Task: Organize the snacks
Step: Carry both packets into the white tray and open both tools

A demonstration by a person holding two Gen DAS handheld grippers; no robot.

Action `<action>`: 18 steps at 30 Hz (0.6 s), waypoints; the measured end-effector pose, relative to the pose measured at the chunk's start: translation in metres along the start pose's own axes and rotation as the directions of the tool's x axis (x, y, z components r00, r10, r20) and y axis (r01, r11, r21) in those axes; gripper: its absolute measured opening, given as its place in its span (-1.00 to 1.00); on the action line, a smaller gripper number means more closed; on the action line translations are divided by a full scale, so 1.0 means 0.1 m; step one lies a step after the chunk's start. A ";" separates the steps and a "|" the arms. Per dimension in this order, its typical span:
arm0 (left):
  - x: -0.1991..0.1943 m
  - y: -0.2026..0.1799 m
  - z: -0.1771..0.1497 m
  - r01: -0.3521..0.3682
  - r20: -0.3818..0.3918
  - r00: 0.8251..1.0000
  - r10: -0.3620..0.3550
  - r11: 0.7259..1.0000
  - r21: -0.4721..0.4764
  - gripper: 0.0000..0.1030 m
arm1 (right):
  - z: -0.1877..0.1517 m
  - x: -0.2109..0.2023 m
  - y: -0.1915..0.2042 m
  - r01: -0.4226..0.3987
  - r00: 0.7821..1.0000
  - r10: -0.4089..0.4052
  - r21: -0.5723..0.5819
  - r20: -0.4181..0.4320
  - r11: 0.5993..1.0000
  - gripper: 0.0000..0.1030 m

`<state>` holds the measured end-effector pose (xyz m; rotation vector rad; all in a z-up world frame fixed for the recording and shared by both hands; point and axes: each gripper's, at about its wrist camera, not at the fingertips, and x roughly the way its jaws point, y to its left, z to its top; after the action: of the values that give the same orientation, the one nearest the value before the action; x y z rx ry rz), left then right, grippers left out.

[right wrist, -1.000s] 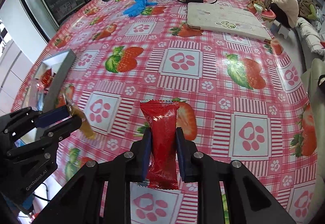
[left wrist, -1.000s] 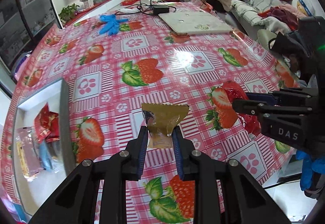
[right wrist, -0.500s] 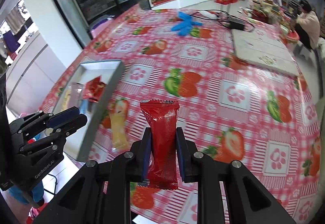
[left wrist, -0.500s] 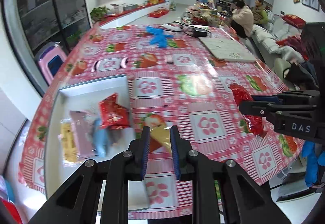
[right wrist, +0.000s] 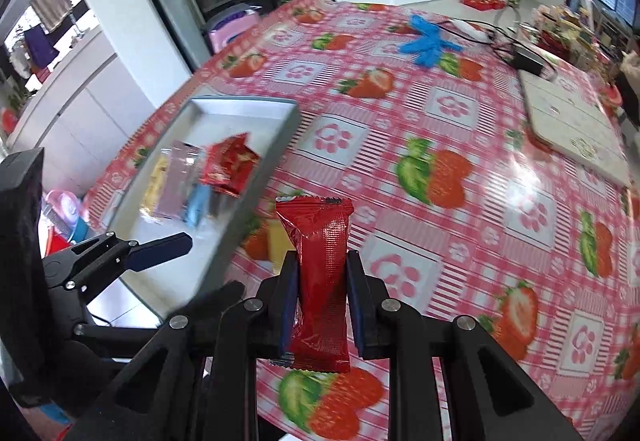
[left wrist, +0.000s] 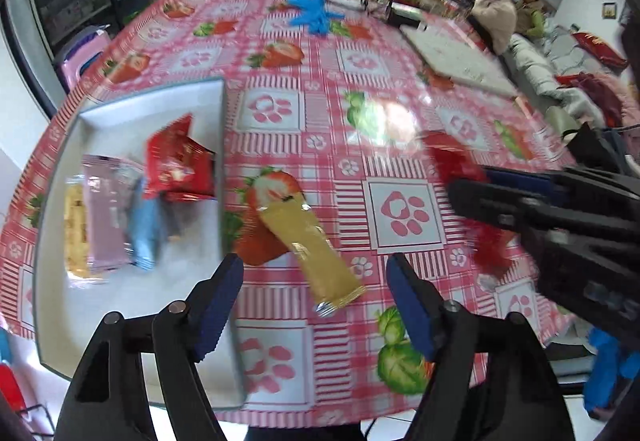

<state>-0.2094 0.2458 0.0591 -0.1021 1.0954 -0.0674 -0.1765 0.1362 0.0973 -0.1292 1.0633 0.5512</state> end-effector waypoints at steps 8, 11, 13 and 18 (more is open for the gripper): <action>0.63 -0.08 -0.01 -0.168 -0.148 0.978 0.147 0.976 -0.139 0.63 | -0.35 -0.26 -0.74 0.070 0.997 -0.073 0.135 0.019 0.988 -0.53; 0.67 -0.11 0.04 -0.163 -0.125 0.981 0.146 0.977 -0.140 0.51 | -0.40 -0.25 -0.86 0.053 0.998 -0.057 0.158 0.021 0.986 -0.53; 0.63 -0.14 0.08 -0.150 -0.088 0.986 0.140 0.982 -0.119 -0.20 | -0.41 -0.24 -0.88 0.036 0.999 -0.040 0.166 0.023 0.986 -0.53; 0.55 0.00 0.12 -0.016 -0.095 0.995 -0.001 0.985 -0.172 -0.53 | -0.39 -0.24 -0.84 0.012 0.999 -0.018 0.160 0.035 0.987 -0.53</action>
<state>-0.1741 0.2406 0.0162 -0.2529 1.1953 0.0300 -0.1752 0.0411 0.0852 0.0139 1.0656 0.4508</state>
